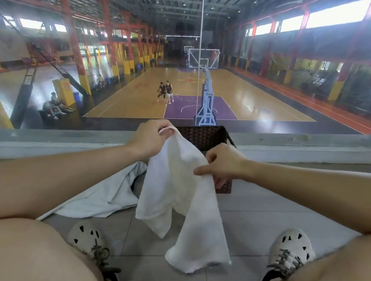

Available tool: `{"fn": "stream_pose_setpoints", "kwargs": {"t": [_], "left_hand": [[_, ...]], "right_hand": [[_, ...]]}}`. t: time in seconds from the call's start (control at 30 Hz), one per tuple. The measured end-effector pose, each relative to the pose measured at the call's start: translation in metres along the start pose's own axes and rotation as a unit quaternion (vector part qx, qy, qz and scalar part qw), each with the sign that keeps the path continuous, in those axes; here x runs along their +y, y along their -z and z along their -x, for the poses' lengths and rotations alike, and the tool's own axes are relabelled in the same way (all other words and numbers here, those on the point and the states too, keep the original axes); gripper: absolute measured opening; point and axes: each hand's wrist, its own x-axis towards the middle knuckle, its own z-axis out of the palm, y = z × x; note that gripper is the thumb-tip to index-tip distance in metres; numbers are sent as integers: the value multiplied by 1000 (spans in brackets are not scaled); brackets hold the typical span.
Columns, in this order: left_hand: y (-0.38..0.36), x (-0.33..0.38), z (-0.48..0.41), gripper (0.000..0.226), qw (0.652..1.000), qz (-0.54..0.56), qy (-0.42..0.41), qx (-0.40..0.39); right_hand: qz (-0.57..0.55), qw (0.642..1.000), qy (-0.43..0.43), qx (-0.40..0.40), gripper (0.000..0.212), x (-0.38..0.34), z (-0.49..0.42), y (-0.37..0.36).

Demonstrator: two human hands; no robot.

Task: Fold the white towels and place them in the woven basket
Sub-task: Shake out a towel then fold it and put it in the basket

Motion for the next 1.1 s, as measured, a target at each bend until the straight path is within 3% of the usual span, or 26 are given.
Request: {"fn": "stream_pose_setpoints", "kwargs": {"t": [0.13,0.23,0.37,0.43,0.53,0.6,0.67,0.73,0.83,0.97,1.1], "left_hand": [[-10,22,7,16,995,20,-81,-46],[-12,22,7,15,995,30,-85,-47],[-7,16,5,14,998,53,-42,-8],[-9,20,7,14,997,65,-41,-11],[-12,28,9,13,996,64,-54,-16],[-7,24,5,14,998,43,-50,-9],[0,13,0,16,999,4,-33,-2],[3,3,-1,15,1000,-22,-19,1],[-2,-1,1,14,1000,-16,-12,-4],[-2,4,2,19,999,-12,-20,-25],[2,5,4,19,999,-16,-23,-46]], "right_hand": [[-58,998,28,-4,39,-4,-5,-16],[-101,995,23,0,26,-6,-8,-20],[-60,996,14,56,61,-4,-6,-17],[-20,998,17,57,68,-1,-4,-23],[-70,994,20,84,46,4,-10,-33],[-55,987,21,152,36,6,-16,-23],[0,971,81,225,35,8,-19,-7],[84,950,196,230,34,9,-16,6],[250,899,342,114,26,3,-2,11],[442,811,381,46,36,6,-2,8],[534,672,504,93,6,8,-18,17]]}}
